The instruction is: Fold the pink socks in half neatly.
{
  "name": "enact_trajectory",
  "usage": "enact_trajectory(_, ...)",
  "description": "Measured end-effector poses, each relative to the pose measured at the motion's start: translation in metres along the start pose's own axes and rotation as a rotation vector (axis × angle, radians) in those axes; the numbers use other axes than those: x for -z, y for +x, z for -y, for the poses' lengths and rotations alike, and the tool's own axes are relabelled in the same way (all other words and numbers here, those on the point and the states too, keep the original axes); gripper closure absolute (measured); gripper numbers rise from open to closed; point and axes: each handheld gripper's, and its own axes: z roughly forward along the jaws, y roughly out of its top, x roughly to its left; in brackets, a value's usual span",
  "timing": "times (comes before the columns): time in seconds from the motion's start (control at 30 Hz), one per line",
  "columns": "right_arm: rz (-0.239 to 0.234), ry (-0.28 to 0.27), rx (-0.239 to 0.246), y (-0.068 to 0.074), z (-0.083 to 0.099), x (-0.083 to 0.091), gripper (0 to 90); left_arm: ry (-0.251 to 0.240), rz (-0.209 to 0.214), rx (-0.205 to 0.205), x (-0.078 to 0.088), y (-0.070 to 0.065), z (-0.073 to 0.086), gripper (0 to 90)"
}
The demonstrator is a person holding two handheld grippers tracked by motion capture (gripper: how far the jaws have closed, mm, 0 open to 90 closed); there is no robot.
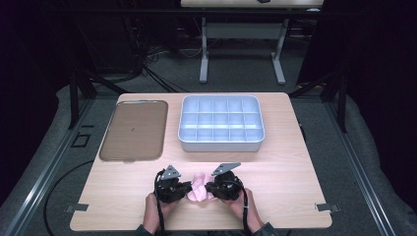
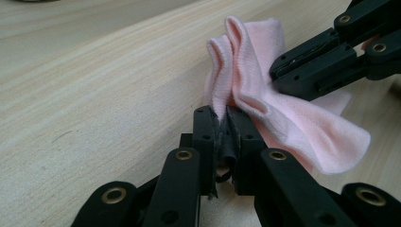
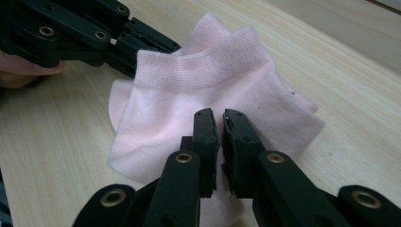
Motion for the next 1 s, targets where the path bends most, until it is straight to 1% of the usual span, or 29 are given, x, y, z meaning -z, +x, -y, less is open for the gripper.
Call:
enact_trajectory(0.07,0.001,-0.007,0.001,0.001,0.000,-0.001,84.5,0.000,0.000,0.000,0.000,0.000,0.000,83.0)
enact_trajectory(0.1,-0.013,-0.008,0.004,0.001,-0.001,-0.003,85.2,0.000,0.001,0.000,0.000,0.000,0.000,83.0)
enact_trajectory(0.23,-0.030,-0.021,0.000,0.001,-0.002,-0.006,86.3,0.000,0.001,-0.001,0.000,0.000,0.000,83.0)
enact_trajectory(0.27,-0.034,-0.023,0.006,0.001,-0.002,-0.008,86.4,0.001,0.001,-0.002,0.000,0.000,0.000,83.0)
enact_trajectory(0.37,-0.030,-0.020,0.009,0.002,-0.002,-0.008,86.4,0.003,0.002,0.001,0.000,0.000,0.000,82.7)
enact_trajectory(0.4,-0.031,-0.020,0.010,0.002,-0.002,-0.008,86.5,0.005,0.001,0.000,0.000,0.001,-0.001,82.0)
enact_trajectory(0.43,-0.033,-0.019,0.010,0.001,-0.002,-0.008,86.4,0.010,-0.009,0.006,0.001,0.001,-0.001,79.8)
enact_trajectory(0.47,-0.035,-0.021,0.009,0.001,-0.002,-0.008,86.4,0.007,-0.016,0.011,0.002,0.002,-0.002,75.8)
enact_trajectory(0.5,-0.028,-0.013,0.015,0.002,-0.002,-0.008,86.4,-0.001,-0.016,0.018,0.006,0.003,-0.003,73.1)
enact_trajectory(0.57,-0.011,-0.001,0.036,0.004,-0.003,-0.007,86.3,-0.033,-0.023,0.036,0.015,0.006,-0.005,68.3)
enact_trajectory(0.63,-0.008,-0.002,0.038,0.004,-0.003,-0.007,86.3,-0.068,-0.033,0.043,0.027,0.006,-0.009,67.8)
enact_trajectory(0.67,-0.011,-0.002,0.038,0.004,-0.003,-0.008,86.3,-0.086,-0.038,0.038,0.033,0.005,-0.011,67.6)
enact_trajectory(0.7,-0.011,-0.004,0.033,0.004,-0.003,-0.008,86.3,-0.102,-0.032,0.035,0.037,0.004,-0.014,67.2)
enact_trajectory(0.77,-0.010,-0.003,0.037,0.005,-0.004,-0.008,86.3,-0.117,-0.014,0.008,0.041,-0.003,-0.019,67.2)
enact_trajectory(0.8,0.000,0.007,0.040,0.006,-0.004,-0.007,86.2,-0.110,-0.002,-0.019,0.041,-0.006,-0.022,67.8)
enact_trajectory(0.83,0.000,0.007,0.040,0.006,-0.004,-0.007,86.2,-0.106,0.017,-0.038,0.039,-0.011,-0.023,67.8)
enact_trajectory(0.87,-0.001,0.007,0.041,0.006,-0.004,-0.008,86.1,-0.091,0.027,-0.052,0.036,-0.015,-0.025,68.8)
enact_trajectory(0.9,0.000,0.008,0.042,0.006,-0.004,-0.008,86.0,-0.078,0.032,-0.067,0.031,-0.019,-0.026,69.8)
enact_trajectory(0.93,-0.001,0.008,0.042,0.006,-0.004,-0.007,85.7,-0.057,0.036,-0.081,0.027,-0.020,-0.026,73.0)
enact_trajectory(1.0,-0.002,0.008,0.042,0.006,-0.004,-0.007,85.4,-0.024,0.029,-0.087,0.018,-0.021,-0.024,74.5)
